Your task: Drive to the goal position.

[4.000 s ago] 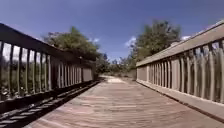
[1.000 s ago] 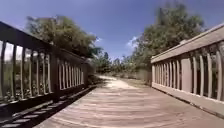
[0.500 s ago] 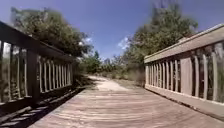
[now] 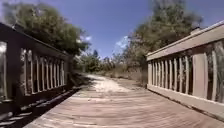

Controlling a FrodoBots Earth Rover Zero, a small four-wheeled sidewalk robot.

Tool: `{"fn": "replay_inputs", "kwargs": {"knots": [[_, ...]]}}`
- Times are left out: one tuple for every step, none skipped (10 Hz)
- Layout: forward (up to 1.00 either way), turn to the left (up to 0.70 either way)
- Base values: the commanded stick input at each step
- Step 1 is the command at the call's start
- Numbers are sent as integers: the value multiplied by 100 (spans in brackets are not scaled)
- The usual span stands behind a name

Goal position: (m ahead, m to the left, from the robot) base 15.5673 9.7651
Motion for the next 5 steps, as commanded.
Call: {"fn": "replay_inputs", "kwargs": {"knots": [[70,0],[70,0],[70,0],[70,-13],[70,-33]]}}
